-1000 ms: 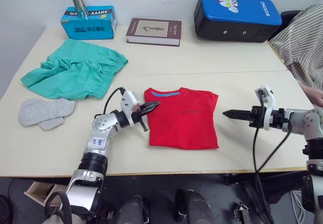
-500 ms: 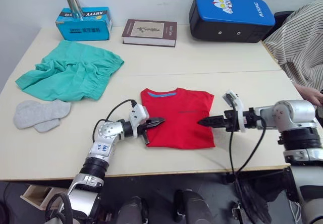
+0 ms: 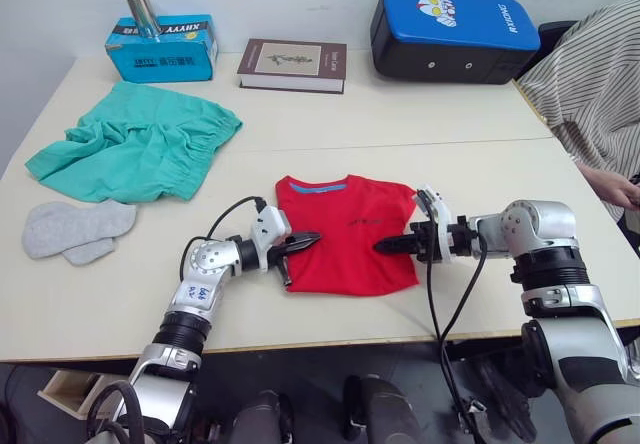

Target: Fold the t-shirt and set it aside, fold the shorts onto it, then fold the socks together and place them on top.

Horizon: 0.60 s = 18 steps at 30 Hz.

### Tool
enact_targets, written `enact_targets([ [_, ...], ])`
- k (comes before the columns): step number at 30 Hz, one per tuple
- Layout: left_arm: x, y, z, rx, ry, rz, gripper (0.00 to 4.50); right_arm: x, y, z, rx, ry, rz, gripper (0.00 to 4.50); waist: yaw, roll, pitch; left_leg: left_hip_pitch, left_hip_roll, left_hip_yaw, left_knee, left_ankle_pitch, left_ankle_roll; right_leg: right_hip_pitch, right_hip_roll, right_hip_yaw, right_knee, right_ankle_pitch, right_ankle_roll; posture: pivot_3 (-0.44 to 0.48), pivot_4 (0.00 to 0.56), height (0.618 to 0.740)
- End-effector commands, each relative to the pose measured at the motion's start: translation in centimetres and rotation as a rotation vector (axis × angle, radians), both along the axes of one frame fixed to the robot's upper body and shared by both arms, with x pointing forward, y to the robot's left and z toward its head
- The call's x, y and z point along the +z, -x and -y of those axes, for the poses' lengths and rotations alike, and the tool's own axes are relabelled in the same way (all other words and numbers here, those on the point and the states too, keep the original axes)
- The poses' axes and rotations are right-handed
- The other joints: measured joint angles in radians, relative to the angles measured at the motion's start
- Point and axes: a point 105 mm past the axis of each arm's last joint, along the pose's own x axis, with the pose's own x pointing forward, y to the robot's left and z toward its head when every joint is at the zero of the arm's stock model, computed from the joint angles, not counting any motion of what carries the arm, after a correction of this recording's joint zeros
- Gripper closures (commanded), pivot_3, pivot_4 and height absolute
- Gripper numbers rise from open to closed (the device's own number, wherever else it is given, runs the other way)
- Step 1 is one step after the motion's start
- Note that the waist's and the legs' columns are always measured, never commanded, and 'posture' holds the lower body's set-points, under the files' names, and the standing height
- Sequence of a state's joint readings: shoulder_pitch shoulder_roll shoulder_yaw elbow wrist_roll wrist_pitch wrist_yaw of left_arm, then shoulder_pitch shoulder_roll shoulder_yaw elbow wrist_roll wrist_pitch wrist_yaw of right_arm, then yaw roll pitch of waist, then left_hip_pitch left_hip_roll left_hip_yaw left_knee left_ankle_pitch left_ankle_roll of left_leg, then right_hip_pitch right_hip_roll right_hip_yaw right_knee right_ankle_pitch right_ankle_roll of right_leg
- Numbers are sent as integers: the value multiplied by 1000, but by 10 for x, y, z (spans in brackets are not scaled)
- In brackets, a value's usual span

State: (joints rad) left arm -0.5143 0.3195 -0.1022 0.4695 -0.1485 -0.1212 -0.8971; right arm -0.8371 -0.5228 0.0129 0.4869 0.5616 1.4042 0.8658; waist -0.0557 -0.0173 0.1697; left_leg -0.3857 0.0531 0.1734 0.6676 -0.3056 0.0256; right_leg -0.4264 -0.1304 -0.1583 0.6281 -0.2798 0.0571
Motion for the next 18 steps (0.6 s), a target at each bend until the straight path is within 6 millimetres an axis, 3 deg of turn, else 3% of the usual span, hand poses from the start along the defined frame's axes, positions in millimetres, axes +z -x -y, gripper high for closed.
enact_targets([
  [1, 15, 6, -6, -20, 27, 49, 4500, -13, 2, 26, -81, 67, -21, 4456, 4, -1, 0, 0, 0, 0, 0, 0, 0, 0, 0, 0, 0, 0, 0, 0, 150, 740],
  [4, 23, 11, -7, -48, 46, 67, 4500, -8, 4, 45, -129, 85, -11, 4456, 27, -1, 0, -1, -3, -1, 0, 0, 2, 0, -3, 0, 0, 0, 0, 0, 150, 740],
  [11, 40, 32, -13, -124, 50, 50, 4500, 18, 13, 128, -328, 190, 51, 4456, 57, 5, 3, -6, -9, -2, 1, -3, 9, -1, -10, -1, -5, 3, 5, 0, 150, 740],
  [13, 41, 35, -15, -127, 47, 49, 4500, 21, 16, 145, -366, 227, 63, 4456, 52, 6, 4, -7, -9, -1, 1, -3, 10, -1, -10, -1, -7, 5, 8, 0, 150, 740],
  [18, 45, 44, -26, -111, 35, 53, 4500, 23, 27, 209, -512, 359, 80, 4456, 47, 9, 6, -6, -8, 2, 0, -2, 10, -2, -4, 0, -8, 5, 8, 0, 150, 740],
])
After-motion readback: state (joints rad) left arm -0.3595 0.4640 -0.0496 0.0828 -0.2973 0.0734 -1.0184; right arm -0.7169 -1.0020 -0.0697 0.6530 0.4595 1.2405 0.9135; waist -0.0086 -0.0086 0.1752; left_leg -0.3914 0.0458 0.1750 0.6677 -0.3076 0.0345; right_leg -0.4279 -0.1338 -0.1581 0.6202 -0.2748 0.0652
